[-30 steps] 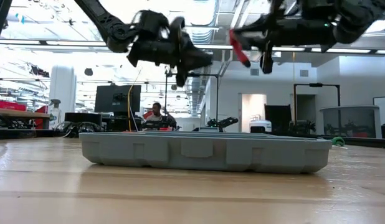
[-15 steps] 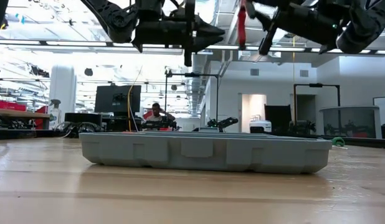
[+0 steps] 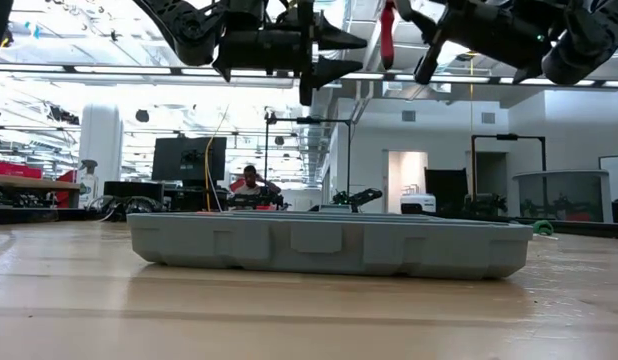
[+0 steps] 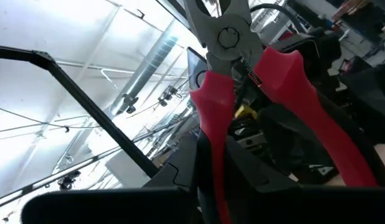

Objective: Prefit tool cases
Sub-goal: Put the orange pliers into the gray toolbox

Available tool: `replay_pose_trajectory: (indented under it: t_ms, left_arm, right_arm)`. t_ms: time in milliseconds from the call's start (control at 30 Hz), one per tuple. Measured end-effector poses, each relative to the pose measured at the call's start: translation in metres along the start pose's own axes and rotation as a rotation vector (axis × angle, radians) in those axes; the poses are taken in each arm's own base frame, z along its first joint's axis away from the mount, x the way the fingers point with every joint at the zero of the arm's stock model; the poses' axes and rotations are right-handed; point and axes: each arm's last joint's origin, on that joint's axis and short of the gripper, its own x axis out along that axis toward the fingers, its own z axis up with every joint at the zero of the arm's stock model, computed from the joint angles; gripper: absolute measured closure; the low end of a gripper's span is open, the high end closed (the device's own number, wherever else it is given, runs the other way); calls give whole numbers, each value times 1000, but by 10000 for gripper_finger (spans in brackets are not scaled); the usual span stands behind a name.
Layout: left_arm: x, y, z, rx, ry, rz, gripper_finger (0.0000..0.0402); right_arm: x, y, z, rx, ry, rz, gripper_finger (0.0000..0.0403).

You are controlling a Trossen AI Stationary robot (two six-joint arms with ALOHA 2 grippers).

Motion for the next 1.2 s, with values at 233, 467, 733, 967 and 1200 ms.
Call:
replay_pose_trajectory:
  t_ms: [233, 467, 733, 967, 1200]
  left_arm:
    - [4, -13, -2, 11, -22, -25, 209]
    - [5, -16, -5, 27, -27, 6, 202]
    - [5, -15, -6, 37, -21, 12, 202]
    - [6, -14, -10, 29, 19, 14, 216]
    - [5, -14, -9, 12, 19, -6, 364]
  right_arm:
    - [1, -3, -7, 17, 27, -57, 353]
    - [8, 0, -7, 12, 37, -53, 353]
    - [31, -8, -19, 34, 97, -57, 353]
    - [44, -9, -22, 39, 92, 13, 353]
    - [43, -14, -22, 48, 99, -19, 353]
